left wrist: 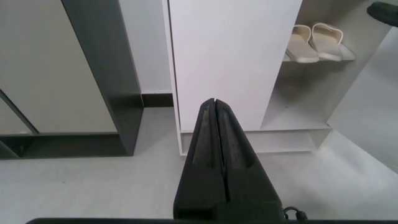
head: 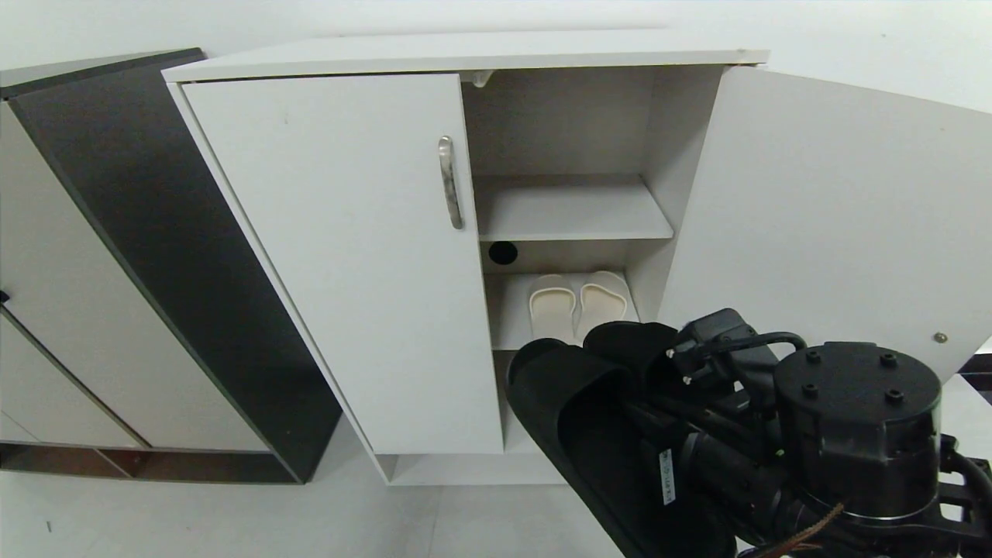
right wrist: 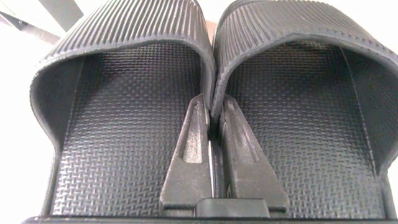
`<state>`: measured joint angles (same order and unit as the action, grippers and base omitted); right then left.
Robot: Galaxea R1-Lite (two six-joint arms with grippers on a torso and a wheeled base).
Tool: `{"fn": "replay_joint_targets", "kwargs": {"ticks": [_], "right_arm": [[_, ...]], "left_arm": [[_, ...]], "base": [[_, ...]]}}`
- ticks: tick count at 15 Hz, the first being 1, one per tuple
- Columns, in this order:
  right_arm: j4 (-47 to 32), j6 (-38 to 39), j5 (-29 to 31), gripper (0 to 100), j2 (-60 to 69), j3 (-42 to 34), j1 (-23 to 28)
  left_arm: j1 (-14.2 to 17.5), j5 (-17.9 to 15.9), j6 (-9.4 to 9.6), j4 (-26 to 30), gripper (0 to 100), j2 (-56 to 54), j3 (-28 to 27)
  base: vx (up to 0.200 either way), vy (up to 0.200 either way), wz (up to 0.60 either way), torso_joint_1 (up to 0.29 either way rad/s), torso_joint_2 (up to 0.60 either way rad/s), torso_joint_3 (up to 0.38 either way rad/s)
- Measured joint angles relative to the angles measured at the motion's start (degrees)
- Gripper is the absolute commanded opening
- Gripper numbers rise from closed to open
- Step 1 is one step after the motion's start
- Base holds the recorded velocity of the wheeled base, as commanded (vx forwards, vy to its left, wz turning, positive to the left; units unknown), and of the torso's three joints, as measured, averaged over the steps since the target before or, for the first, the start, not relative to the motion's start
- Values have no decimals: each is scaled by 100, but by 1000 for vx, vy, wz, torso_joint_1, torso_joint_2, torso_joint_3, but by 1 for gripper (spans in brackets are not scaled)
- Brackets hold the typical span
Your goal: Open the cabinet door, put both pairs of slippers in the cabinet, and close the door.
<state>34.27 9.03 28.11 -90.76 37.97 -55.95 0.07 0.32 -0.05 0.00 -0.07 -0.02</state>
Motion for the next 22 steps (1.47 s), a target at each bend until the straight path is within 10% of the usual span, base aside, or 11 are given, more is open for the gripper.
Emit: {"fn": "replay_joint_targets", "kwargs": {"ticks": [5, 14, 22], "right_arm": [[-33, -9, 289, 0, -177, 551, -5], [-3424, 867, 2159, 0, -1200, 4270, -123], [-3456, 1073, 2225, 0, -1549, 4581, -151]], "left_arm": [[0, 1, 2, 0, 0, 0, 2], [0, 1, 0, 0, 0, 0, 2], [0, -5, 5, 2, 0, 0, 2]], "base": [[0, 0, 0, 0, 0, 0], [0, 0, 0, 0, 0, 0], [75, 0, 0, 0, 0, 0]]}}
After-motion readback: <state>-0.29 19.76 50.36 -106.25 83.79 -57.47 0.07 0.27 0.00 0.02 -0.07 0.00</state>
